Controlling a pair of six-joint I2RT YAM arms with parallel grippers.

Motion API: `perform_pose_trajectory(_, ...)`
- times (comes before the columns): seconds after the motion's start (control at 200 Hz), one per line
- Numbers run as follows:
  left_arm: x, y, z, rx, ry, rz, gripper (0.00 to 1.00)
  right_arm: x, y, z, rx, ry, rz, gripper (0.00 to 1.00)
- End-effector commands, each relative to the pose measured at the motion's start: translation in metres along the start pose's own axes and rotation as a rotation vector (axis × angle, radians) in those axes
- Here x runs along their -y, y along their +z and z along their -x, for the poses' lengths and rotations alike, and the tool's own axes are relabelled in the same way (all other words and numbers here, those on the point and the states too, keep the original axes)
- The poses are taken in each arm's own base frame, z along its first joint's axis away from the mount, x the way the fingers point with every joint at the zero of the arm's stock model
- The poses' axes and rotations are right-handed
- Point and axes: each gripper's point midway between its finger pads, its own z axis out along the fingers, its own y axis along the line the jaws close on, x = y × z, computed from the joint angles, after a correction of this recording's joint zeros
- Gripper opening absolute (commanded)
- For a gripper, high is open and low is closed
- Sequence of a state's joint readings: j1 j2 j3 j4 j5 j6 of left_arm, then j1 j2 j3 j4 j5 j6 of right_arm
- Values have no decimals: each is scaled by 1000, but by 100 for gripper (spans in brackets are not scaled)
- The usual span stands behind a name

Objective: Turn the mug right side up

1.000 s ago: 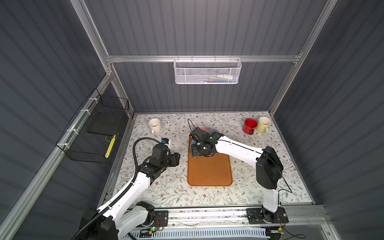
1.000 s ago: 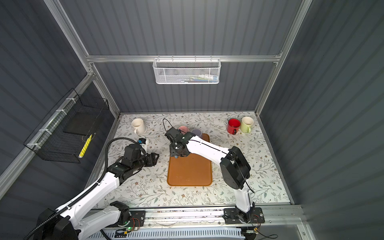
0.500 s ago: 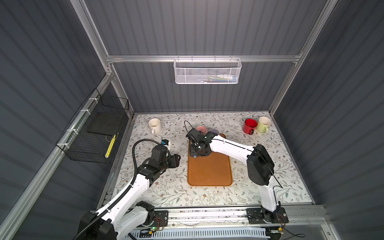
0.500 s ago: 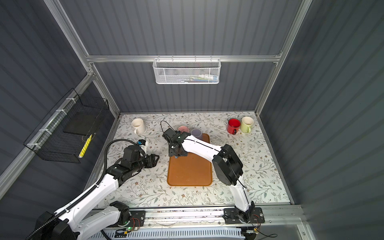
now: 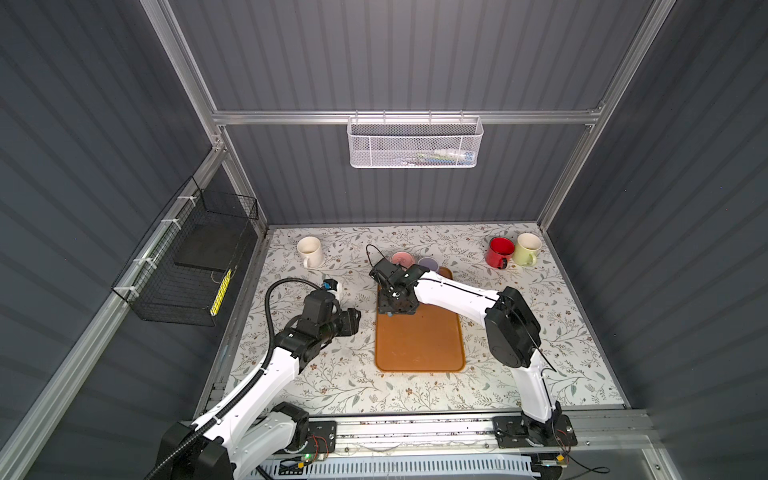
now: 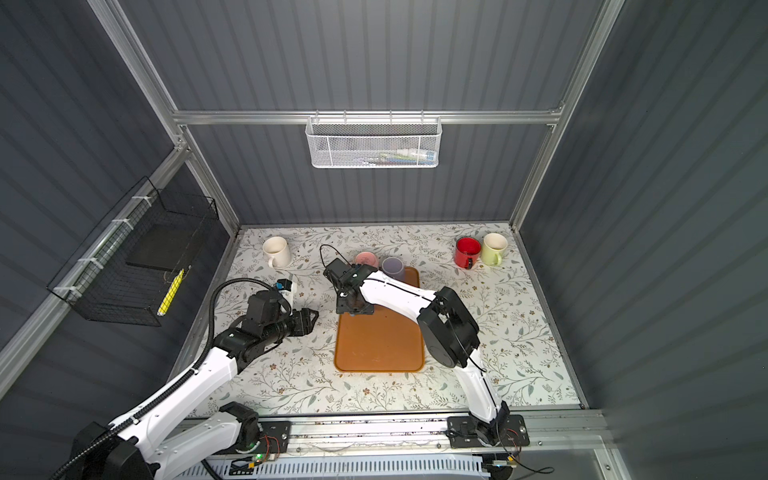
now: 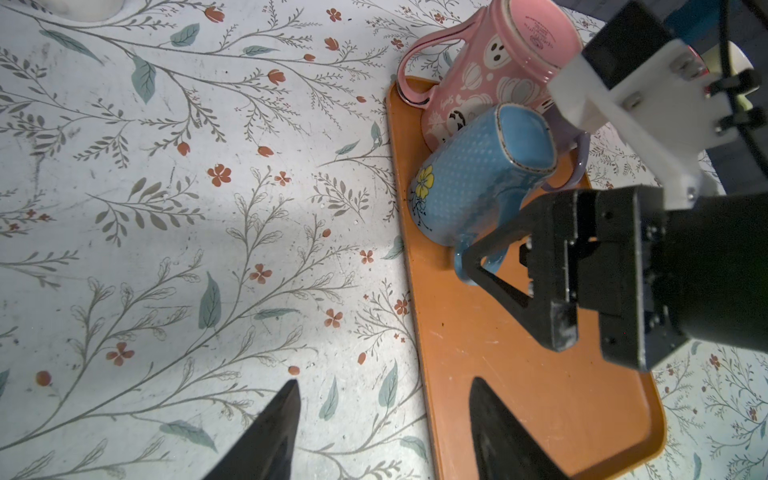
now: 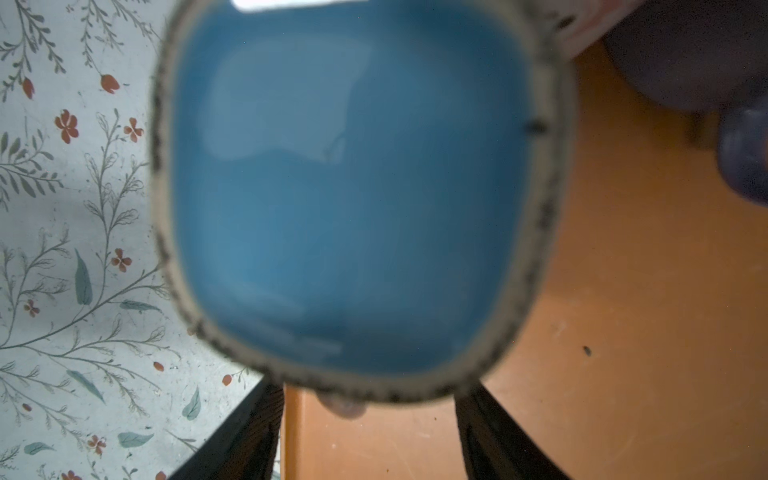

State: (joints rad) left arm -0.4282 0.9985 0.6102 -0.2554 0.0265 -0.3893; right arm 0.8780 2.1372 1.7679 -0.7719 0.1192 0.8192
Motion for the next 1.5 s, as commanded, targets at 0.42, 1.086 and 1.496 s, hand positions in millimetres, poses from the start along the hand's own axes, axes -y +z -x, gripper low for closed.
perform_pose_trajectory(0.42, -1, -2, 2, -3, 3, 7, 65, 8, 11, -2, -9, 22, -63, 68)
perform_pose_trajectory(1.086, -2, 1, 0, -15, 4, 7, 65, 17, 4, 2, 15, -68, -71, 67)
perform_pose_trajectory(1.496, -1, 2, 1, -20, 11, 8, 65, 10, 12, 5, 7, -99, -67, 65)
